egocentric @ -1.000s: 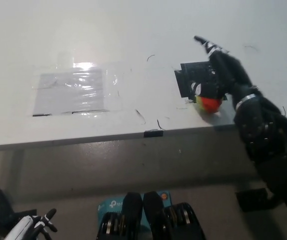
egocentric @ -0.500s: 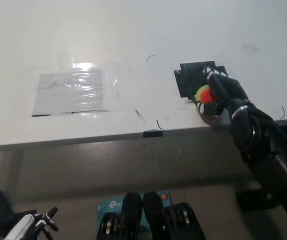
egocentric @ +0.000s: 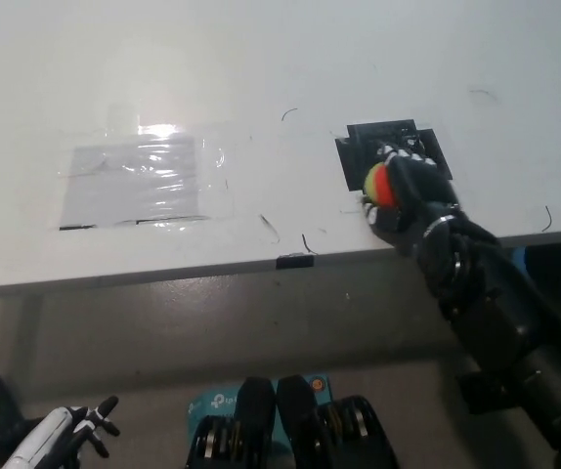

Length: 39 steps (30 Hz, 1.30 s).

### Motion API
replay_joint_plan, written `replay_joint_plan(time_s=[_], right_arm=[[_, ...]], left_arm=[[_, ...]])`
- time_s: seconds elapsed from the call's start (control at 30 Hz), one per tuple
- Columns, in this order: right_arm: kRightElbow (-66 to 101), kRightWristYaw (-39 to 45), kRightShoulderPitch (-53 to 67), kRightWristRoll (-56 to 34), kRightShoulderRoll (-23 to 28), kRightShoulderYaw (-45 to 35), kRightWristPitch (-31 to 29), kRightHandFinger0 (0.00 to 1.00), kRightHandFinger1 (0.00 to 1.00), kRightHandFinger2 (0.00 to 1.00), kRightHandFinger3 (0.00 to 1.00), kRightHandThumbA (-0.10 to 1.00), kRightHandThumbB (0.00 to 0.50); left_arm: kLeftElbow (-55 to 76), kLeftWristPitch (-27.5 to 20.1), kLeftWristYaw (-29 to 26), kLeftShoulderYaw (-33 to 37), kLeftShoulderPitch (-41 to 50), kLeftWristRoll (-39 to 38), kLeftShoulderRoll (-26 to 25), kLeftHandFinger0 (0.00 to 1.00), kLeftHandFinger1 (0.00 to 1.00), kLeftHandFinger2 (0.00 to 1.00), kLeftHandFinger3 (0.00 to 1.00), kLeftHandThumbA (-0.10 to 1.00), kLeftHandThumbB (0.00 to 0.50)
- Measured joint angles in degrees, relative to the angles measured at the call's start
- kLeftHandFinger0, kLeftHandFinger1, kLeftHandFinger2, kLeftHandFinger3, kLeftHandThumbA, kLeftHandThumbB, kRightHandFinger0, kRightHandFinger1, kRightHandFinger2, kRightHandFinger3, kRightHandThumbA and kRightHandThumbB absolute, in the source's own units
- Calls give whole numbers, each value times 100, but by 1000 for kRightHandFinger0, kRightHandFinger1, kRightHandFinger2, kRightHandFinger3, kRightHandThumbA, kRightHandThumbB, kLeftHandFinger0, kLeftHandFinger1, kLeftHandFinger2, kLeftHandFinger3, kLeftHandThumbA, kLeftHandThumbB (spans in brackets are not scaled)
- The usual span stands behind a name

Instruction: The robot uses right hand to squeeze a small tennis ball placed on the black area of the table

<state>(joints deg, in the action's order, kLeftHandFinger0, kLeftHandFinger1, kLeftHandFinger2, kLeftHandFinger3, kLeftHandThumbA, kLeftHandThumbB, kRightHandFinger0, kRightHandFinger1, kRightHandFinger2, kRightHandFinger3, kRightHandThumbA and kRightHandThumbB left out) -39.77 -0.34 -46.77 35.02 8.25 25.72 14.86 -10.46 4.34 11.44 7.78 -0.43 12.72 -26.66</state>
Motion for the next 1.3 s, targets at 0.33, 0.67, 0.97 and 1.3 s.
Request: replay_joint_plan(time_s=[0.33, 0.67, 0.97, 1.3], right_arm=[[-191, -333, -24, 63, -33, 101, -618, 210, 306, 460, 546, -100, 0], [-307, -882, 61, 543, 201, 628, -934, 0, 10, 347, 43, -100, 67], [-487, -2018, 474, 583, 221, 267, -1692, 0, 150, 543, 467, -100, 231], [233, -2527, 1009, 101, 144, -961, -2231, 0, 0, 349, 264, -100, 216]], left_arm=[[111, 12, 83, 1, -61, 53, -1, 159, 146, 363, 497, 1000, 472], [114, -28, 84, -14, -64, 53, -1, 200, 191, 417, 518, 1000, 497], [97, -97, 83, -17, -61, 50, 0, 146, 165, 382, 474, 1000, 497], [65, -194, 80, -45, 72, 49, 0, 191, 190, 404, 468, 1000, 478]])
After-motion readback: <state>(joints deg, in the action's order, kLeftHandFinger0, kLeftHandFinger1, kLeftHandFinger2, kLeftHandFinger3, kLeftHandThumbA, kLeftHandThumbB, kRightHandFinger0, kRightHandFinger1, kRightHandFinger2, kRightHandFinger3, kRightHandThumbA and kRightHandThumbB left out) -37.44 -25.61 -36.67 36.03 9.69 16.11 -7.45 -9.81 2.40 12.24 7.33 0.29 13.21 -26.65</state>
